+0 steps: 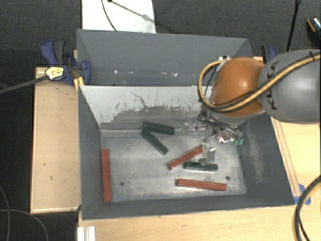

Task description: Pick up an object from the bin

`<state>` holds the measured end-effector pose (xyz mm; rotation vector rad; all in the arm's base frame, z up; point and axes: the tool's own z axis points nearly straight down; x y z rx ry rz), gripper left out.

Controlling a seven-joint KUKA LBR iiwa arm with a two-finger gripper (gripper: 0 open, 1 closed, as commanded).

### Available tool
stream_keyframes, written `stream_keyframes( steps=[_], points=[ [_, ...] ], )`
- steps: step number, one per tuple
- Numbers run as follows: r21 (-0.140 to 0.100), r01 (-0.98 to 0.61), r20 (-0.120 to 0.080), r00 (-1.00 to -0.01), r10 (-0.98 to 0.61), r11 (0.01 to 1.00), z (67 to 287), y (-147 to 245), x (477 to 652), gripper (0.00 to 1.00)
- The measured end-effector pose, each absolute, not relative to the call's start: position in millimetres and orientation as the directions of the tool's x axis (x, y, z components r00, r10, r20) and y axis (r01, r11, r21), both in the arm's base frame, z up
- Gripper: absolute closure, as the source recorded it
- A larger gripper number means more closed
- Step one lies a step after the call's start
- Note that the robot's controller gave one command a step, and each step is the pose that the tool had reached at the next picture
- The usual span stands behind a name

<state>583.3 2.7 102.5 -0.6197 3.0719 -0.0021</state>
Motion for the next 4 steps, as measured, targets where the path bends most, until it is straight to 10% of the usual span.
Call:
stream_keyframes(
  steps=[1, 2, 3, 4],
  points=[
    [-0.002, -0.451, -0.007, -0.892, -0.451, 0.892, 116, 1, 589.3, 0.00],
    [0.001, -0.608, 0.000, -0.794, -0.608, 0.794, 70, -1, 580.9, 0.00],
    [-0.001, -0.605, -0.003, -0.797, -0.605, 0.797, 71, -1, 581.9, 0.00],
    [-0.002, -0.603, -0.002, -0.798, -0.603, 0.798, 72, -1, 582.3, 1.00]
  ],
)
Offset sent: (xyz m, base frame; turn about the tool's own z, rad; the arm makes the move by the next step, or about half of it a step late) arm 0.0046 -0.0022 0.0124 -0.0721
